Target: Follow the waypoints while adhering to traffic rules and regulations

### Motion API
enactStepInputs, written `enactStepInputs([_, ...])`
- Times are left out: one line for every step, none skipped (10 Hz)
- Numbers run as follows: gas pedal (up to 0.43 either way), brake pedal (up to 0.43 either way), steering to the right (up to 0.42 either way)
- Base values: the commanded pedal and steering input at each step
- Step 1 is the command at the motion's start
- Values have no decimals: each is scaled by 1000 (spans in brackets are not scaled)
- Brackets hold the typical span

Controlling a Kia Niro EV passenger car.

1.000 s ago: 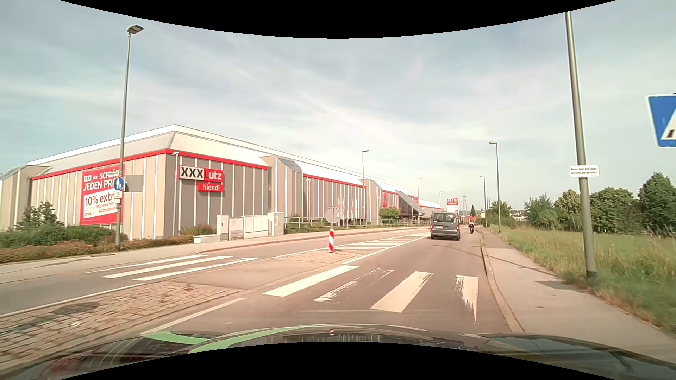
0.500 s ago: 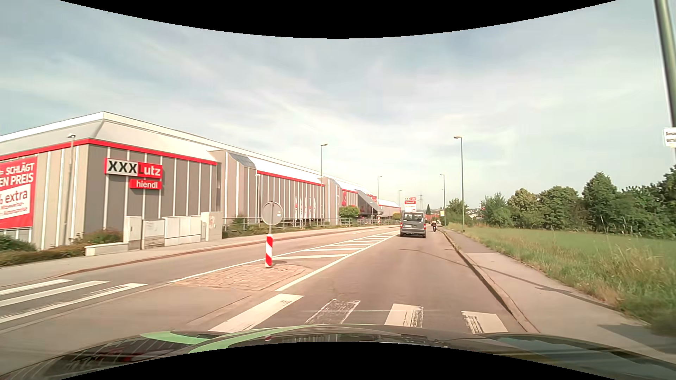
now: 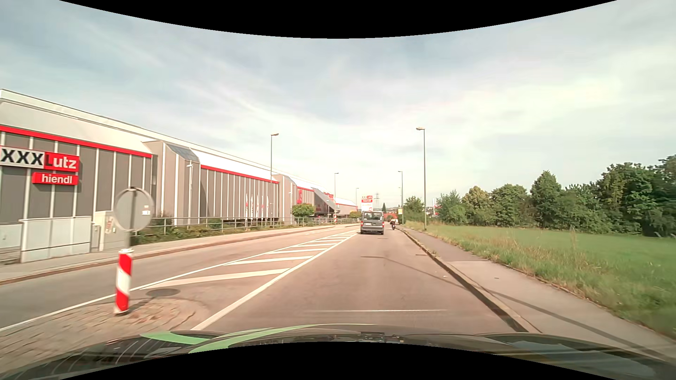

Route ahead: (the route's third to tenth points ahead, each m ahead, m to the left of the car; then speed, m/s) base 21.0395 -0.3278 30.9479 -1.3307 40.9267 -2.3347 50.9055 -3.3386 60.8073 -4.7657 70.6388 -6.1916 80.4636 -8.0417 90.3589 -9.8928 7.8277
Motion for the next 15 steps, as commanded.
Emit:
enactStepInputs([220,0,117])
enactStepInputs([220,0,89])
enactStepInputs([220,0,70])
enactStepInputs([209,0,48])
enactStepInputs([209,0,29])
enactStepInputs([209,0,20])
enactStepInputs([209,0,12])
enactStepInputs([209,0,9])
enactStepInputs([169,0,8])
enactStepInputs([150,0,8])
enactStepInputs([150,0,7])
enactStepInputs([150,0,6])
enactStepInputs([150,0,7])
enactStepInputs([150,0,6])
enactStepInputs([150,0,6])
